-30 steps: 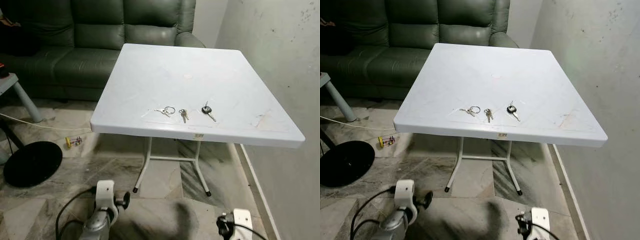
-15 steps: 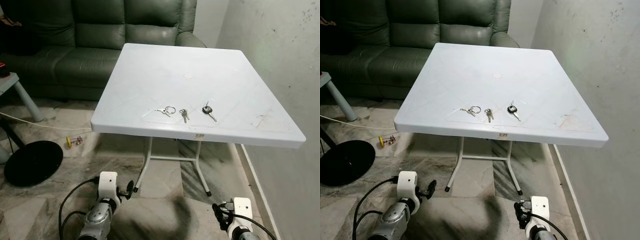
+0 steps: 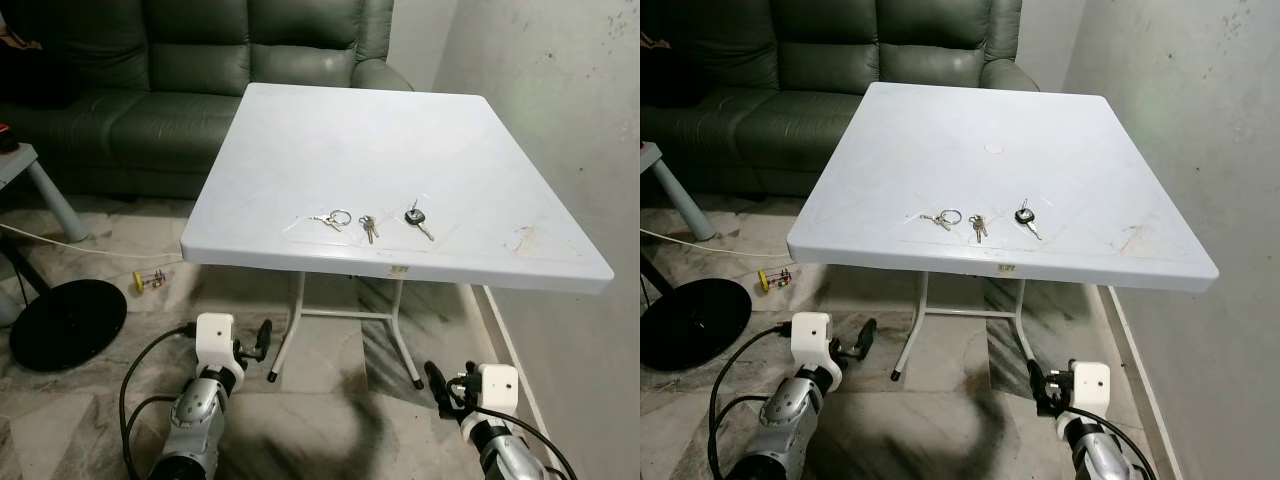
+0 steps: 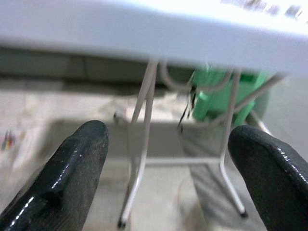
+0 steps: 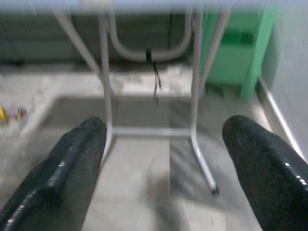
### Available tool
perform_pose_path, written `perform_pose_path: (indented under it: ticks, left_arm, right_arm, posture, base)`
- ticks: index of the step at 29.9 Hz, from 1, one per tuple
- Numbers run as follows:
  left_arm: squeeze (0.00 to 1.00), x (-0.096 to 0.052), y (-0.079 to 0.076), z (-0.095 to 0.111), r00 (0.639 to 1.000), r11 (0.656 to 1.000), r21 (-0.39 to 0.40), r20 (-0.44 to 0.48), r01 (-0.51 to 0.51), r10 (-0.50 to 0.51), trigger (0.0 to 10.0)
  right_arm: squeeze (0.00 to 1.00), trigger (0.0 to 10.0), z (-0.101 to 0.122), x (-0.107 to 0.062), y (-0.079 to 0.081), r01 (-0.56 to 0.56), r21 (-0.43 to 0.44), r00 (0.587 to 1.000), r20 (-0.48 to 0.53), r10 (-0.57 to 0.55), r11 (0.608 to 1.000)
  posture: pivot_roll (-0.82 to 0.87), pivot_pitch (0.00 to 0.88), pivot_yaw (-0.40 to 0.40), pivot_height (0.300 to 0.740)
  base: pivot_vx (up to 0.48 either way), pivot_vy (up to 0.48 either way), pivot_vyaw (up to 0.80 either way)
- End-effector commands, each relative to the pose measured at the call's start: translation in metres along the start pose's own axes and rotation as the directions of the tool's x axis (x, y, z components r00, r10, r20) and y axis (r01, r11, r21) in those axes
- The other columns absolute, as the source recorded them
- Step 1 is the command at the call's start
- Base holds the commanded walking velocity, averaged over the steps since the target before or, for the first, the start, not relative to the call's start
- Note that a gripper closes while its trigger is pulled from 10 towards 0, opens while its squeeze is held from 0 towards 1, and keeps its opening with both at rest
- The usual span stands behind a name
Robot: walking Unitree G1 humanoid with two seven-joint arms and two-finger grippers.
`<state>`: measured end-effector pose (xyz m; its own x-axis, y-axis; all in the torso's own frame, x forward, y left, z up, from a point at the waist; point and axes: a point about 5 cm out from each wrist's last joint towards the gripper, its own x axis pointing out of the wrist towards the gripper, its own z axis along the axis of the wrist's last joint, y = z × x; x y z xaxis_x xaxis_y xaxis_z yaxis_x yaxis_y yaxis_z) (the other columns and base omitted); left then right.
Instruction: Hang keys on a hook
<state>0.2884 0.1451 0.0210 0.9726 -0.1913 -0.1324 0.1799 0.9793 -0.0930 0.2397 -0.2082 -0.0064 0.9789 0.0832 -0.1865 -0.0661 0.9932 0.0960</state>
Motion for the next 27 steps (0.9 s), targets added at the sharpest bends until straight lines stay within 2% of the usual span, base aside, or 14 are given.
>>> perform_pose_path:
  ticks: [1, 6, 9, 17, 18, 20, 21, 27]
  left_arm:
    - [0.0, 0.001, -0.004, 0.01, 0.998, 1.0, 0.004, 0.061, 0.028, -0.028, 10.0]
    - [0.0, 0.0, -0.007, 0.02, 0.993, 0.999, -0.01, 0.11, 0.041, -0.04, 10.0]
    - [0.0, -0.003, -0.015, 0.039, 0.981, 0.996, -0.05, 0.186, 0.072, -0.061, 10.0]
    - [0.0, -0.005, -0.021, 0.063, 0.966, 0.993, -0.054, 0.243, 0.102, -0.086, 10.0]
    - [0.0, -0.004, -0.02, 0.07, 0.965, 0.993, -0.057, 0.25, 0.101, -0.084, 10.0]
    - [0.0, -0.004, -0.019, 0.073, 0.965, 0.993, -0.058, 0.25, 0.1, -0.082, 10.0]
    - [0.0, -0.004, -0.017, 0.078, 0.964, 0.995, -0.045, 0.254, 0.094, -0.08, 10.0]
    - [0.0, -0.002, -0.011, 0.08, 0.974, 0.997, -0.047, 0.222, 0.058, -0.046, 10.0]
  right_arm:
    - [1.0, 10.0, 0.014, 0.005, 0.003, -0.02, -0.003, 0.997, 0.079, 0.021, 1.0]
    - [1.0, 10.0, 0.027, 0.006, 0.009, -0.051, 0.0, 0.987, 0.15, 0.05, 0.999]
    - [1.0, 10.0, 0.047, 0.004, 0.02, -0.085, -0.003, 0.969, 0.232, 0.083, 0.996]
    - [1.0, 10.0, 0.075, 0.006, 0.036, -0.131, 0.0, 0.944, 0.306, 0.125, 0.991]
    - [0.04, 10.0, 0.084, 0.008, 0.038, -0.143, -0.009, 0.936, 0.322, 0.138, 0.99]
    - [0.04, 10.0, 0.089, 0.008, 0.039, -0.149, -0.013, 0.933, 0.329, 0.145, 0.989]
    - [0.0, 10.0, 0.095, 0.01, 0.039, -0.143, -0.026, 0.934, 0.327, 0.143, 0.989]
    - [0.0, 10.0, 0.109, 0.016, 0.04, -0.134, -0.068, 0.934, 0.324, 0.149, 0.989]
  posture:
    - [0.05, 0.003, -0.053, 0.74]
    - [0.05, 0.0, -0.054, 0.74]
    - [0.06, 0.0, -0.056, 0.74]
    - [0.06, 0.001, -0.055, 0.74]
    - [0.06, 0.004, -0.053, 0.74]
    - [0.06, 0.004, -0.053, 0.74]
    - [0.06, 0.009, -0.052, 0.74]
    - [0.07, 0.018, -0.053, 0.74]
  base:
    - [0.0, 0.0, 0.0]
    - [0.0, 0.0, 0.0]
    - [0.0, 0.0, 0.0]
    - [0.0, 0.0, 0.0]
    - [0.0, 0.0, 0.0]
    - [0.0, 0.0, 0.0]
    - [0.0, 0.0, 0.0]
    - [0.0, 0.0, 0.0]
